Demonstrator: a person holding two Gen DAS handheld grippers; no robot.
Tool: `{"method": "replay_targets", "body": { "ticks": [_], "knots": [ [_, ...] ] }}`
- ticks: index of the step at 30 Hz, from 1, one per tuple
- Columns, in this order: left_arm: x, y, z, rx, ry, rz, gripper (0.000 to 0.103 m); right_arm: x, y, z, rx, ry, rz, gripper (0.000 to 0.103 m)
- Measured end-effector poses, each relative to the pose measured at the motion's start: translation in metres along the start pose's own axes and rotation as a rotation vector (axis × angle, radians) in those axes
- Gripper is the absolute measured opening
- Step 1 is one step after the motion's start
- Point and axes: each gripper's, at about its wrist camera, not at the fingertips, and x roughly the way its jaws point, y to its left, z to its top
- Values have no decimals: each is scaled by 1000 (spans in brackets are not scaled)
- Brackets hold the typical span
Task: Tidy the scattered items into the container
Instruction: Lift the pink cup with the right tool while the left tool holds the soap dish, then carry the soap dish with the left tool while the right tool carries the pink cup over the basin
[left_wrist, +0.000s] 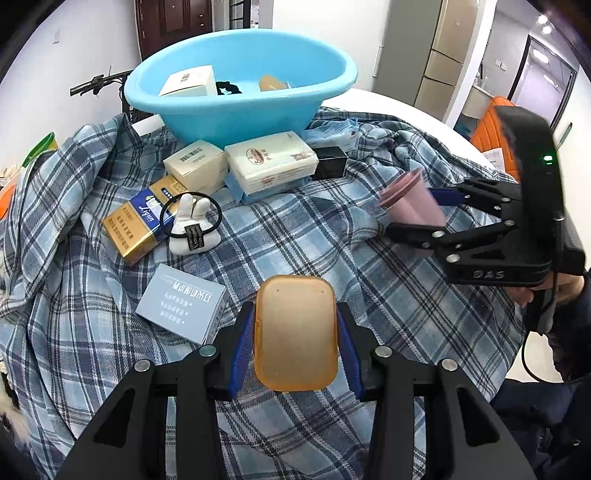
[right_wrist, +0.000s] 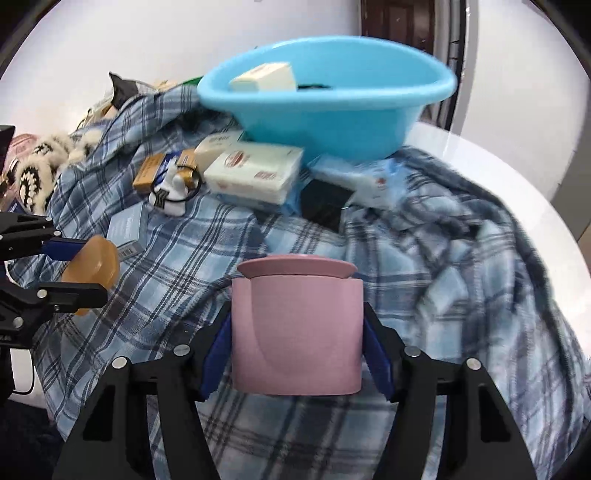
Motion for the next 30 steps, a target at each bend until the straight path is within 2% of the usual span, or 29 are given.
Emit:
{"method": "replay_targets", "body": {
  "ticks": [6, 14, 20, 22, 25, 26, 30],
  "knots": [
    [1, -8, 4, 0, -9, -15, 45, -18, -10, -2, 31, -22, -4, 63],
    [4, -12, 7, -19, -27, -25, 45, -20, -24, -8, 101, -39, -22, 63],
    [-5, -6, 0, -105, -157, 110, 45, -42, -30, -16, 204, -222, -181, 63],
    [-5, -4, -3, -129, -180, 147, 45, -47, -31, -18, 235, -255, -197, 63],
    [-4, -7, -5, -149, -226, 252, 45, -53, -28, -23, 274, -298, -197, 63],
    [-4, -8, -5, -172, -243, 260, 45, -56, -26, -24, 273, -309, -198, 63],
    [1, -9, -7, -221, -253, 192, 45, -56, -22, -28, 279, -297, -170, 63]
  ]
}}
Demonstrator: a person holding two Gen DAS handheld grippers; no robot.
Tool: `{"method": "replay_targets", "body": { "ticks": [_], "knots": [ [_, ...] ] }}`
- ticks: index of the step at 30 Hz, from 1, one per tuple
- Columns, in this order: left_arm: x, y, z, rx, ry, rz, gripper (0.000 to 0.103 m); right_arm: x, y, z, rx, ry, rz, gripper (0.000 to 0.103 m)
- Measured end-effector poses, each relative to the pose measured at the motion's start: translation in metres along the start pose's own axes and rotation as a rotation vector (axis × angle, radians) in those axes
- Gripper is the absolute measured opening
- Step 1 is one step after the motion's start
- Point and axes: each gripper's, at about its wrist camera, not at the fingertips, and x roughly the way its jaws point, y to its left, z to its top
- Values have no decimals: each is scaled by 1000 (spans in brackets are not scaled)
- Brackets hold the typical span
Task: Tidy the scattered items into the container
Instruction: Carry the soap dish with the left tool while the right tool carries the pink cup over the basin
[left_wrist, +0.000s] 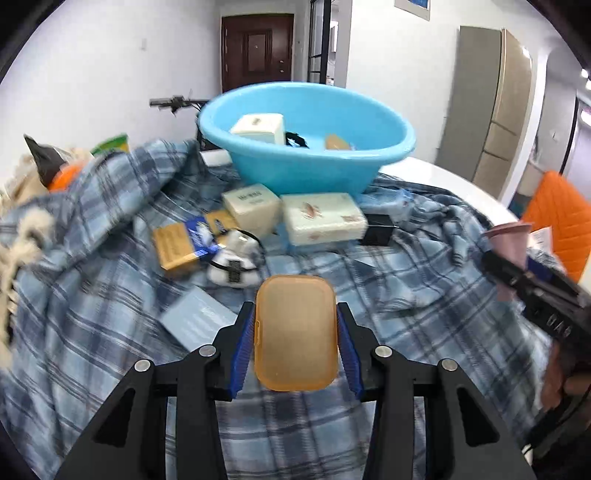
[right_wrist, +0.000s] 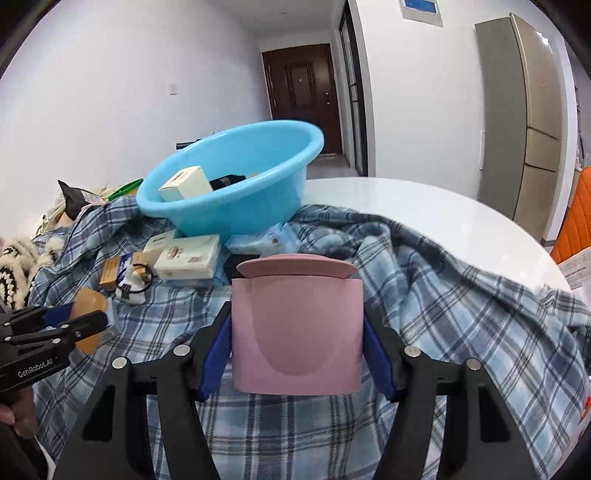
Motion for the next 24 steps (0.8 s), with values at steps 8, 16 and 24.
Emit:
{"method": "replay_targets", "body": {
  "ticks": [8, 16, 24],
  "knots": [
    [6, -7, -3, 26, 15, 19, 45, 7, 6, -3, -24, 27, -12, 63],
    [3, -7, 0, 19, 1, 33, 45, 10, 9, -4, -44, 41, -29, 63],
    [-45, -14, 41, 11, -185, 23, 45, -25, 22, 41, -78, -108, -8, 63]
  ]
}}
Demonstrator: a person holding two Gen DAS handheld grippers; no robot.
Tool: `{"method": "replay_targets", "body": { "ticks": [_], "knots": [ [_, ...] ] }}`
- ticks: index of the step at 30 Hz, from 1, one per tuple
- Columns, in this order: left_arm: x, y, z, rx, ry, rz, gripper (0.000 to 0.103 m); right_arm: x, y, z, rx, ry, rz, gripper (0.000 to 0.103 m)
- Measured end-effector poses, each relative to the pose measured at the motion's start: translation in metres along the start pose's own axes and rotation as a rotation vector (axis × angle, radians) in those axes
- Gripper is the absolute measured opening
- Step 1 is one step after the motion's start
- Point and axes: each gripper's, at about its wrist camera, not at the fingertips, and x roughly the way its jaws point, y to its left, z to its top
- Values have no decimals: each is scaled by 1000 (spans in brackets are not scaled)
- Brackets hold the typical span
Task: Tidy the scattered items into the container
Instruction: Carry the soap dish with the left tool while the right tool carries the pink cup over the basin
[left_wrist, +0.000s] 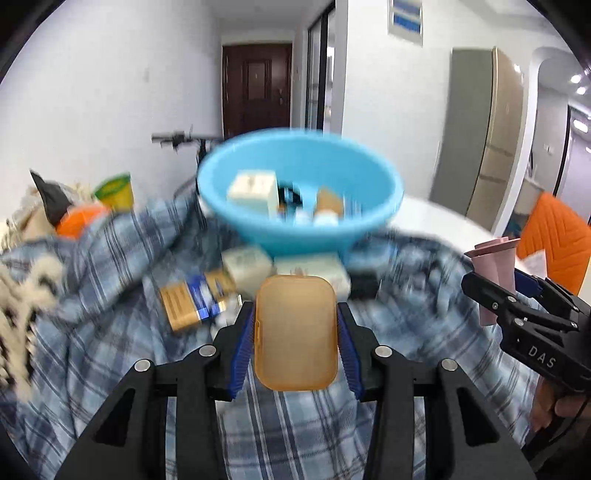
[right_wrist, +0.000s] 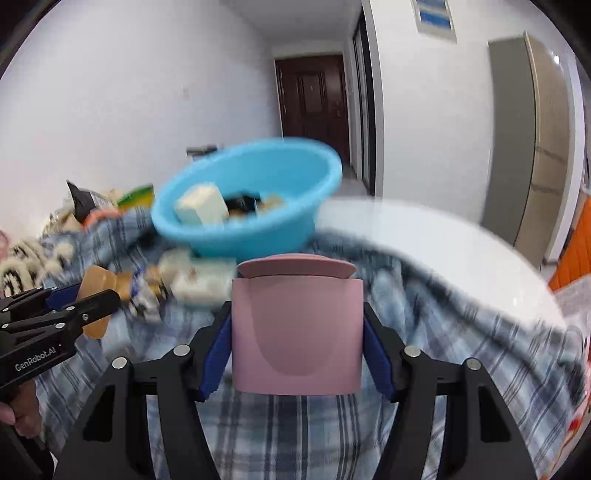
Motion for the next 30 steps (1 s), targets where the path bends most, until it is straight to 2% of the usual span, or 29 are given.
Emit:
{"method": "replay_targets", "body": {
  "ticks": [5, 7, 10, 12, 16, 21, 24, 26, 28, 30],
  "knots": [
    [-36, -1, 25, -19, -125, 2, 45, -33, 4, 26, 9, -120, 38, 63],
    [-44, 0, 30, -20, -152, 8, 45, -43, 6, 30, -4, -158, 26, 63],
    [-49, 0, 31, -22, -158, -10, 45, -53, 10, 29, -27, -185, 20, 63],
    [-48, -1, 30, -20, -143, -34, 45, -54, 10, 28, -29, -179, 35, 63],
    [-42, -5, 34, -2, -134, -36, 45, -48, 10, 31, -36, -163, 46, 63],
    [-19, -8, 54, 9, -160, 9, 45, -36, 14, 58, -75, -192, 55, 63],
    [0, -1, 79, 11, -189, -49, 45, -21, 16, 83, -88, -215, 38, 63],
    [16, 2, 98, 17, -209, -50, 45, -9, 13, 98, -68, -250, 33, 63],
    [37, 10, 117, -10, -198, -48, 45, 8, 12, 114, -75, -292, -23, 63],
    [64, 20, 137, -42, -164, -95, 45, 33, 10, 130, -83, -290, -48, 63]
  ]
}}
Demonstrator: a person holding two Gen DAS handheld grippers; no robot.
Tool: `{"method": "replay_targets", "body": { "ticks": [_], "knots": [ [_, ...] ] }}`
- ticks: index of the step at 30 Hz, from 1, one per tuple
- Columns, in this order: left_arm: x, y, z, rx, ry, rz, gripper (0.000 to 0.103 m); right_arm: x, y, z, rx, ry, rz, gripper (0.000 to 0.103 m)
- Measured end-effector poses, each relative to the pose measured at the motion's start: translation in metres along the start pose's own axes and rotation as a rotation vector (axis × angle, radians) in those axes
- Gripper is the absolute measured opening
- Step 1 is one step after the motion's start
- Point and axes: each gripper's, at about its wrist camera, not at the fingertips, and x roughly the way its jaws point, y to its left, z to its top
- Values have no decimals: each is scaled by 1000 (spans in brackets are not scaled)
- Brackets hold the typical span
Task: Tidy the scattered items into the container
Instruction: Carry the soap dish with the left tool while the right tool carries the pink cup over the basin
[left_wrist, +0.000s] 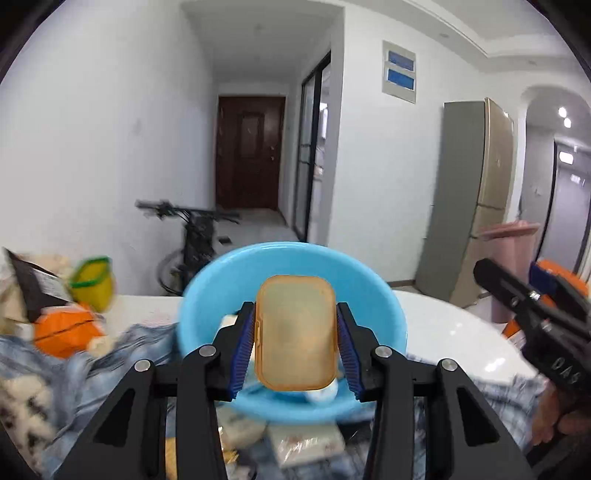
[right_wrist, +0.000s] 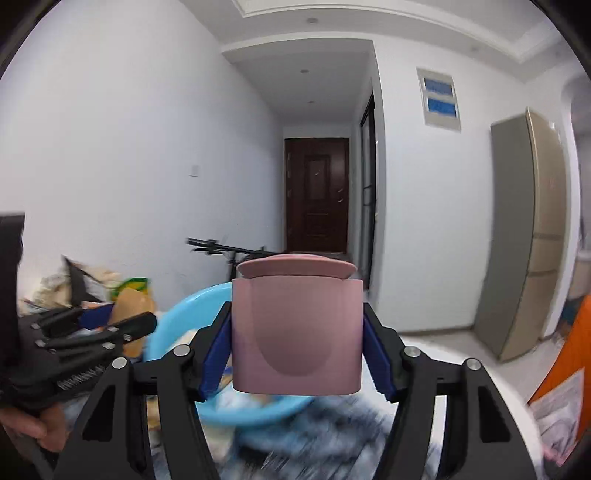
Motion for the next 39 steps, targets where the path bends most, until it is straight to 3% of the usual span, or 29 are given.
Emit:
{"method": "replay_targets", "body": {
  "ticks": [1, 7, 14, 17, 20, 23, 25, 28, 32, 39],
  "knots": [
    [16, 4, 7, 1, 17, -11, 45, 15, -2, 3, 8, 4, -2, 63],
    [72, 23, 32, 18, 26, 128, 45, 88, -8, 19, 13, 35, 9, 63],
    [76, 30, 38, -19, 22, 141, 45, 101, -6, 27, 3, 61, 48, 63],
    [82, 31, 39, -10, 55, 138, 45, 104, -4, 29, -8, 95, 71, 63],
    [96, 33, 44, -22, 156, 132, 45, 122, 0, 32, -27, 227, 96, 63],
    [120, 37, 44, -56, 355, 182, 45, 153, -6, 30, 54, 469, 179, 63],
    [130, 39, 43, -52, 428, 200, 45, 175, -9, 21, 100, 651, 209, 63],
    [134, 39, 41, -33, 467, 197, 45, 189, -15, 13, 145, 774, 254, 63],
    [132, 42, 42, -64, 484, 167, 45, 184, -18, 15, 96, 742, 202, 63],
    [149, 38, 35, -79, 519, 106, 45, 195, -17, 17, 115, 742, 222, 63]
  ]
}}
